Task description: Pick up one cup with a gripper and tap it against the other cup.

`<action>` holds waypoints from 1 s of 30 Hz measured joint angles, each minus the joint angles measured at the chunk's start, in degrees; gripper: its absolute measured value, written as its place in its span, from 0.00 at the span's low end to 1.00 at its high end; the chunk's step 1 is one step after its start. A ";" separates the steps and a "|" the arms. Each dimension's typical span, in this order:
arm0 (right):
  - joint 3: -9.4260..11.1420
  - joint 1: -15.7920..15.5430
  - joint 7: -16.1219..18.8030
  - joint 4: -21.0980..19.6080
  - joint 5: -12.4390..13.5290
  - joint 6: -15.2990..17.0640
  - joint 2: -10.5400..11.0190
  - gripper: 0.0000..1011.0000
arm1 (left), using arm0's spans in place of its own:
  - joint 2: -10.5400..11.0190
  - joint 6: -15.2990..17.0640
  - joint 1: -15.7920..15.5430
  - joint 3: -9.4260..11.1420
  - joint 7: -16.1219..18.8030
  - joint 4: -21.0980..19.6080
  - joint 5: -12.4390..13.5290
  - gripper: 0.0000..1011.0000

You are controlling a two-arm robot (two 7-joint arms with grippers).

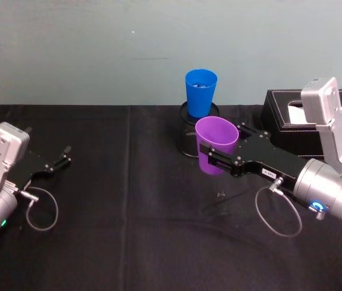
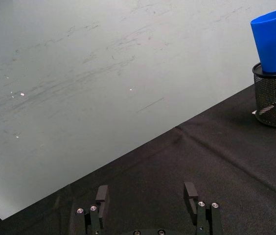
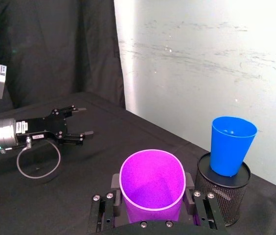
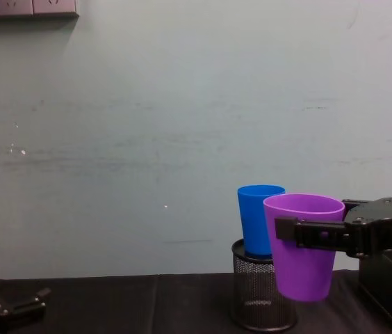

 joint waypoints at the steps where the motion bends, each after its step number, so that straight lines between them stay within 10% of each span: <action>1: 0.00 0.00 0.00 0.00 0.00 0.00 0.00 0.72 | 0.00 0.00 0.00 0.00 0.00 0.00 0.00 0.99; 30: 0.00 0.00 0.04 0.00 0.00 0.00 0.00 0.72 | 0.00 0.00 0.00 0.00 0.00 0.00 0.00 0.99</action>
